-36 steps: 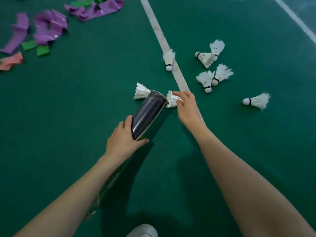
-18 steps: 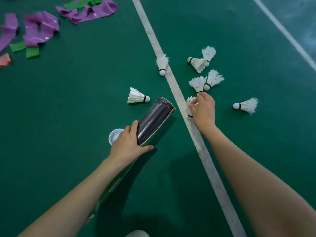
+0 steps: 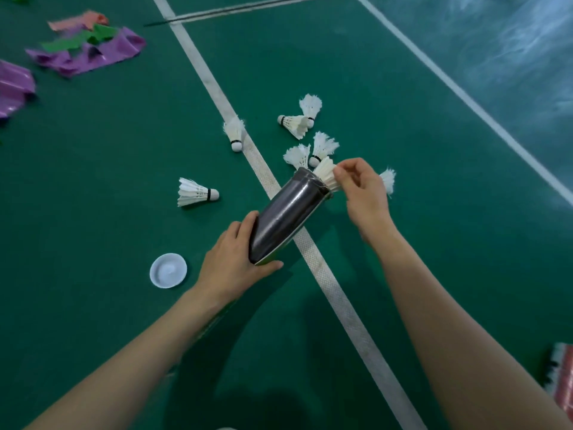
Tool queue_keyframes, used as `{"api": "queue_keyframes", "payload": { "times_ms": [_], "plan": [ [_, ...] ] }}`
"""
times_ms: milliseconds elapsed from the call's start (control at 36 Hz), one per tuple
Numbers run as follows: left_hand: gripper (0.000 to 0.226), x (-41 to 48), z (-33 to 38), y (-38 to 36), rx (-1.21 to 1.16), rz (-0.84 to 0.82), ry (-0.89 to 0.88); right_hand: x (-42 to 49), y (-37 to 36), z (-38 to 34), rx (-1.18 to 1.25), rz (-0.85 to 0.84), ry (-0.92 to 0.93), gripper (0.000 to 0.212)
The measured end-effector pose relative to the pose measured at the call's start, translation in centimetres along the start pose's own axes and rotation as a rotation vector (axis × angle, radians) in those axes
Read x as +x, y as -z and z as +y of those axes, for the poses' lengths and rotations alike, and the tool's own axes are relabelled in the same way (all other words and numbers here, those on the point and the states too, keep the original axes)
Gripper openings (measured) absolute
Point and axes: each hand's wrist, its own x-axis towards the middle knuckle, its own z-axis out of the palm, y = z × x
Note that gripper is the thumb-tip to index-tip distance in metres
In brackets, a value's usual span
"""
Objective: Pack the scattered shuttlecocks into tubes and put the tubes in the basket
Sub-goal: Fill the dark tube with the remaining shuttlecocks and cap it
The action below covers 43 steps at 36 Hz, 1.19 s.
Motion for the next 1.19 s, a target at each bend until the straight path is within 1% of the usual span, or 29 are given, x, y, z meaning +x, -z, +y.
{"api": "queue_keyframes", "payload": {
  "times_ms": [139, 250, 333, 444, 528, 583, 694, 833, 944, 1056, 1194],
  "plan": [
    [0.102, 2.5, 2.3, 2.8, -0.002, -0.033, -0.115, 0.5, 2.1, -2.6, -0.065, 0.074, 0.119, 0.008],
    [0.1, 5.2, 3.8, 5.6, 0.025, -0.042, -0.229, 1.6, 3.4, -5.1, -0.1, 0.067, 0.119, 0.009],
    [0.098, 7.0, 4.4, 7.6, 0.035, -0.031, -0.288, 2.5, 3.9, -7.0, -0.086, 0.039, 0.084, 0.013],
    [0.096, 9.5, 5.8, 9.2, 0.05, -0.02, -0.341, 3.6, 4.6, -9.2, -0.037, 0.087, -0.018, 0.036],
    [0.098, 10.9, 7.0, 9.3, 0.04, -0.049, -0.358, 4.8, 5.7, -10.6, -0.005, 0.093, -0.101, 0.042],
    [0.098, 11.7, 7.7, 9.0, 0.028, -0.064, -0.359, 5.4, 6.5, -11.1, -0.047, 0.079, -0.134, 0.043],
    [0.099, 13.3, 9.1, 8.5, 0.03, -0.105, -0.36, 5.5, 8.1, -11.2, -0.145, 0.034, -0.16, 0.052],
    [0.1, 14.9, 10.2, 7.6, 0.015, -0.199, -0.294, 5.6, 10.9, -10.0, -0.332, 0.043, -0.232, 0.041],
    [0.1, 15.7, 10.5, 6.2, 0.013, -0.248, -0.278, 6.5, 12.4, -7.6, -0.476, -0.007, -0.315, 0.042],
    [0.098, 16.0, 9.5, 4.7, 0.055, -0.295, -0.236, 8.1, 12.3, -4.4, -0.602, -0.11, -0.373, 0.044],
    [0.093, 16.8, 7.4, 2.8, 0.13, -0.362, -0.157, 10.3, 11.4, 1.0, -0.787, -0.302, -0.368, 0.043]
  ]
}}
